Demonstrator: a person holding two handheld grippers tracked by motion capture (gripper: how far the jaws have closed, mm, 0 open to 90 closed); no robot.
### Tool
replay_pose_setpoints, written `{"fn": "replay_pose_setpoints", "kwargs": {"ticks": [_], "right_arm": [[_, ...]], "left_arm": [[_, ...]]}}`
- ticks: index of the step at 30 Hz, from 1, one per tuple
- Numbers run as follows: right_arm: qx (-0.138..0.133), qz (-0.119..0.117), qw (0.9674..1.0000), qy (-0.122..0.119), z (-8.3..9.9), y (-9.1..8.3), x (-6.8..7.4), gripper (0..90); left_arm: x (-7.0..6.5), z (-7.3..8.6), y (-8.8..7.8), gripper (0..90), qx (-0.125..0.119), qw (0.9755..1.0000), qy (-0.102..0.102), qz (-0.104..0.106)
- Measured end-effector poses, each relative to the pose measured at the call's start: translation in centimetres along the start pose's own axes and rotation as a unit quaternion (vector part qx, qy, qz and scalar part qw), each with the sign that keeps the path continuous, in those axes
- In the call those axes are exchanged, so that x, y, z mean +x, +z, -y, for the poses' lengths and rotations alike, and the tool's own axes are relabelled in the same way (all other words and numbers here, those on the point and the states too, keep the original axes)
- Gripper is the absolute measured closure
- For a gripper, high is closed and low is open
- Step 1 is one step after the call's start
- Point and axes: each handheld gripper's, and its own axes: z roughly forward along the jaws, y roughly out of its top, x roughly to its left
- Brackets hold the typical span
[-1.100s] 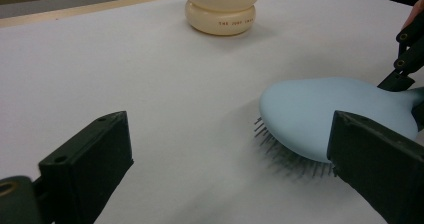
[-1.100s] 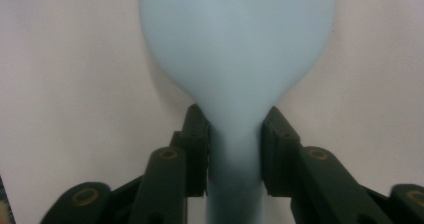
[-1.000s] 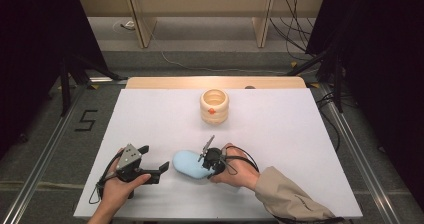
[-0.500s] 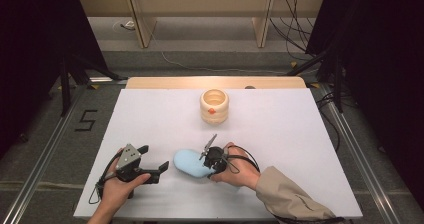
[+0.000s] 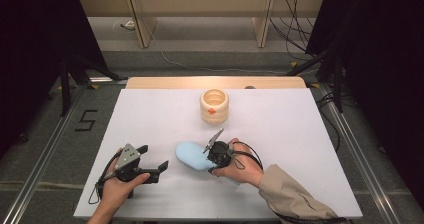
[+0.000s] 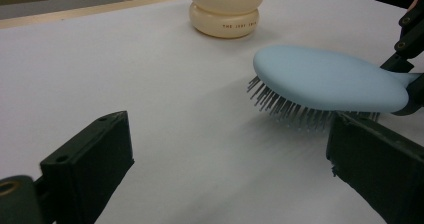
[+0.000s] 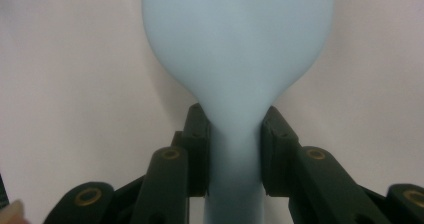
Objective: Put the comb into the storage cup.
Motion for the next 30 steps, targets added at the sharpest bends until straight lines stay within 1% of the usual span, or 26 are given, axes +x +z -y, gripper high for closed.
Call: {"fn": "replay_pose_setpoints", "kwargs": {"ticks": [2,6,8,9,11,13,17,21,25,27,30], "right_arm": [[-0.008,0.001,1.0,0.003,0.0,-0.1,-0.2,70.2],[-0.027,0.003,0.9995,0.017,0.1,-0.4,-0.4,70.2],[-0.042,0.004,0.9987,0.028,0.1,-0.6,-0.5,70.2],[-0.043,0.005,0.9987,0.028,0.1,-0.7,-0.6,70.2],[-0.056,0.005,0.9977,0.038,0.1,-0.9,-0.7,70.2],[-0.073,0.005,0.9964,0.044,0.1,-1.0,-0.9,70.2],[-0.091,0.013,0.9944,0.052,0.1,-1.4,-1.1,70.2],[-0.116,0.019,0.9914,0.057,0.1,-1.7,-1.4,70.2],[-0.134,0.02,0.9883,0.069,0.1,-1.9,-1.4,70.1],[-0.143,0.022,0.987,0.07,0.1,-1.9,-1.5,70.2],[-0.155,0.023,0.9846,0.078,0.1,-2.0,-1.5,70.2]], "left_arm": [[0.0,0.0,0.0,4.2,0.0,1.0,0.0,0.0],[0.0,0.0,0.0,4.2,0.0,1.0,0.0,0.0],[0.0,0.0,0.0,4.2,-0.001,1.0,0.0,0.0],[0.0,0.0,0.0,4.2,-0.001,1.0,0.0,0.0],[0.0,0.0,0.0,4.2,-0.001,1.0,0.0,0.0],[-0.1,0.0,0.0,4.2,-0.001,1.0,0.0,0.001],[-0.1,0.0,0.1,4.2,0.0,1.0,0.0,0.001],[-0.1,0.0,0.1,4.2,0.0,1.0,0.001,0.001],[-0.1,0.0,0.1,4.4,0.001,1.0,0.001,0.001],[-0.2,0.0,0.1,4.4,0.001,1.0,0.002,0.002],[-0.3,0.0,0.2,4.5,0.001,1.0,0.0,0.006]]}}
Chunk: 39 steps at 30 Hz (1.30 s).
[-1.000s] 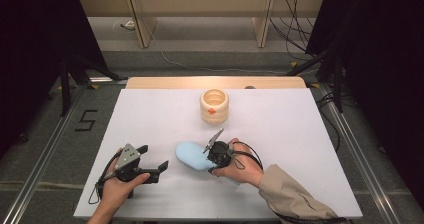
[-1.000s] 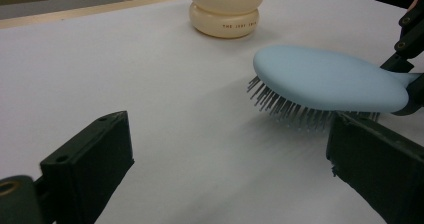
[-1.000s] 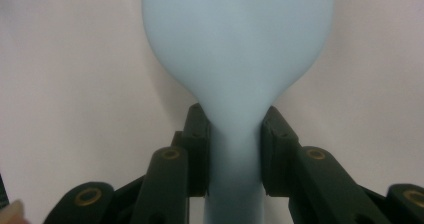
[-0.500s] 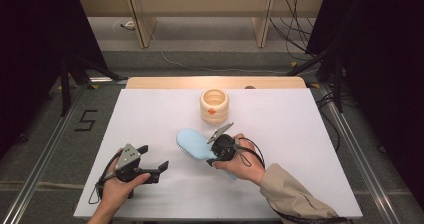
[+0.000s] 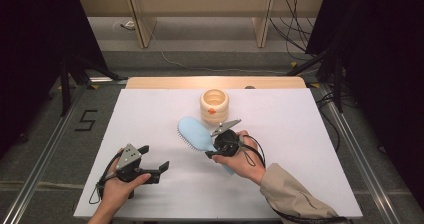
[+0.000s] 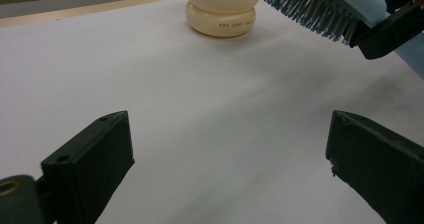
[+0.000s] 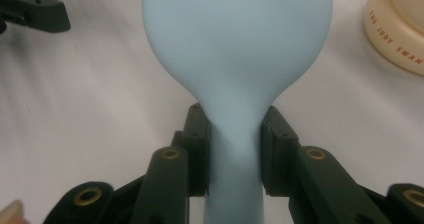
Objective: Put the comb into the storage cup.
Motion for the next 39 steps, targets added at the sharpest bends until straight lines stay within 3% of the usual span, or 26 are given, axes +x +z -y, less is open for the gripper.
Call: {"fn": "replay_pose_setpoints", "kwargs": {"ticks": [11,20,31,39], "right_arm": [[-0.074,0.007,0.997,0.022,-0.2,-0.6,-0.3,70.2],[-0.1,0.006,0.9947,0.025,-0.2,-0.7,-0.2,70.1],[-0.157,-0.002,0.9872,0.023,-0.2,-0.5,0.1,70.1],[-0.182,-0.01,0.983,0.024,-0.2,-0.3,0.6,70.1]], "left_arm": [[-0.7,-0.2,0.3,4.8,-0.003,0.9998,-0.009,0.02],[-1.2,-0.4,0.5,4.8,-0.005,0.9994,-0.016,0.03],[-2.5,-1.0,1.1,4.9,-0.018,0.9963,-0.054,0.064],[-3.9,-1.6,2.0,5.2,-0.022,0.9943,-0.062,0.083]]}}
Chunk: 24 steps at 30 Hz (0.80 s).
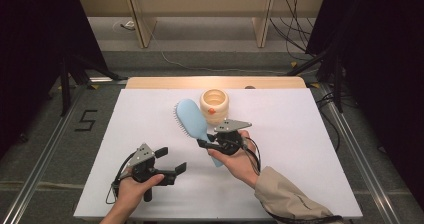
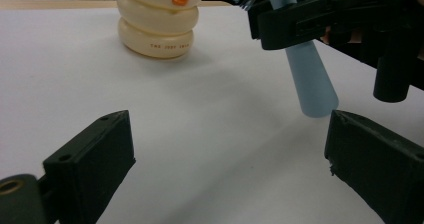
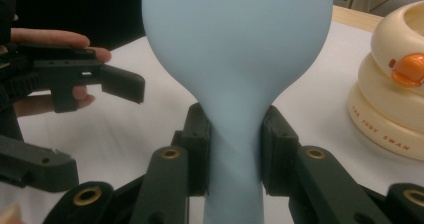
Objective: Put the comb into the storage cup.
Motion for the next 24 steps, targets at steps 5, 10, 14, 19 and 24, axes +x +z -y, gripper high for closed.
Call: {"fn": "replay_pose_setpoints", "kwargs": {"ticks": [5,10,14,19,24], "right_arm": [[-0.011,0.0,0.9999,0.001,0.0,0.1,0.2,70.1],[-0.021,0.001,0.9998,0.0,0.1,0.2,0.4,70.1],[-0.027,0.003,0.9996,0.0,0.0,0.1,0.5,70.1],[-0.029,0.002,0.9996,0.001,0.1,0.2,0.6,70.1],[-0.027,0.0,0.9996,0.0,0.1,0.4,0.7,70.1]], "left_arm": [[-0.7,-0.2,0.9,5.3,0.001,0.9999,-0.002,0.011],[-1.6,-0.3,2.1,5.3,0.007,0.9997,-0.001,0.022],[-2.1,-0.4,3.0,5.5,0.012,0.9995,0.001,0.028],[-2.7,-0.4,4.1,8.0,0.012,0.9994,-0.008,0.033],[-3.0,-0.5,4.9,9.6,0.013,0.9992,-0.012,0.035]]}}
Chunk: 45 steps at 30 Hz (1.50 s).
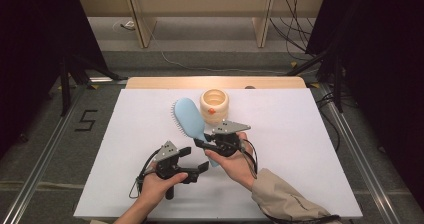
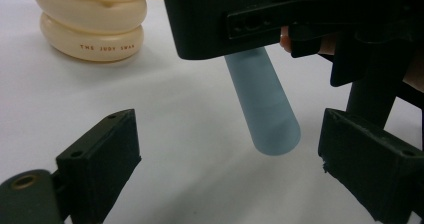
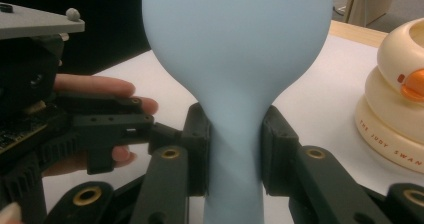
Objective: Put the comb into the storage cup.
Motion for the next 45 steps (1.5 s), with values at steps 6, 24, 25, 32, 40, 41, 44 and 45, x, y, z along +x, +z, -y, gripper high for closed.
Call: {"fn": "replay_pose_setpoints", "kwargs": {"ticks": [6,24,25,32,40,41,44,45], "right_arm": [[-0.001,0.0,1.0,0.0,0.0,0.0,0.0,70.1],[-0.005,0.003,1.0,-0.002,0.0,0.0,0.1,70.1],[-0.005,0.002,1.0,-0.002,0.0,0.1,0.1,70.1],[-0.005,0.004,1.0,-0.003,0.0,0.1,0.1,70.1],[-0.006,0.005,1.0,-0.004,0.0,0.1,0.1,70.1],[-0.006,0.005,1.0,-0.004,0.0,0.1,0.1,70.1],[-0.006,0.005,1.0,-0.006,0.0,0.1,0.2,70.1],[-0.006,0.005,1.0,-0.006,0.0,0.1,0.2,70.1]], "left_arm": [[-0.2,0.0,0.7,11.5,0.004,1.0,-0.002,0.004],[-0.6,0.2,2.1,17.1,0.01,0.9997,-0.016,0.018],[-0.6,0.3,2.1,17.6,0.01,0.9997,-0.016,0.018],[-0.7,0.2,2.3,22.3,0.009,0.9996,-0.021,0.016],[-0.8,0.3,2.4,26.9,0.007,0.9997,-0.015,0.017],[-0.8,0.3,2.5,27.3,0.006,0.9997,-0.015,0.017],[-0.9,0.3,2.6,28.8,0.005,0.9997,-0.015,0.019],[-0.9,0.3,2.6,29.5,0.004,0.9997,-0.015,0.019]]}}
